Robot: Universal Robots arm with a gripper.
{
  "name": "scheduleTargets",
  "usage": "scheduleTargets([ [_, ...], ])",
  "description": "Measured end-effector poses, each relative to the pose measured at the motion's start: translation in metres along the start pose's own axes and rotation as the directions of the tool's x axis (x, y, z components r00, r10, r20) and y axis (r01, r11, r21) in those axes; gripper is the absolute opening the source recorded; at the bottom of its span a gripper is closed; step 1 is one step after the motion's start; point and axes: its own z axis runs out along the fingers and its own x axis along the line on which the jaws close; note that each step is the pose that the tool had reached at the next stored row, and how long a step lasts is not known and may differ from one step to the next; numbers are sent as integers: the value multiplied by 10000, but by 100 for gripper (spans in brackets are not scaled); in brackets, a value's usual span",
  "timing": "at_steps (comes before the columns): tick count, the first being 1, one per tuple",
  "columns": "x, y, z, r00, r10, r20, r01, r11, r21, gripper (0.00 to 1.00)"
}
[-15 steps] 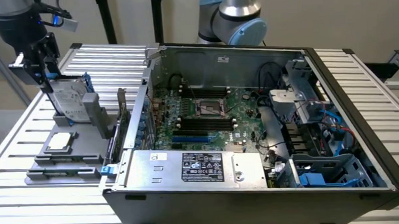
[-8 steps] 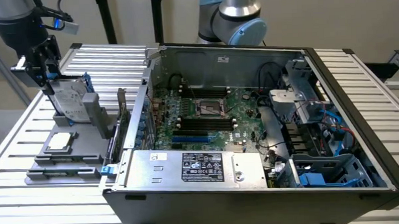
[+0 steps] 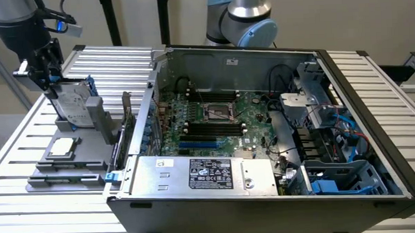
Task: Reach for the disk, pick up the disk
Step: 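Pick up the disk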
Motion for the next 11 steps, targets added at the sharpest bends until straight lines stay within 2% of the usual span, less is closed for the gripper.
scheduleTargets([
  [1,1,0,1,10000,3,1,-3,10000,1,58],
  [3,2,0,2,10000,12,2,-12,10000,2,44],
  [11,9,1,14,9999,137,3,-137,9999,0,44],
])
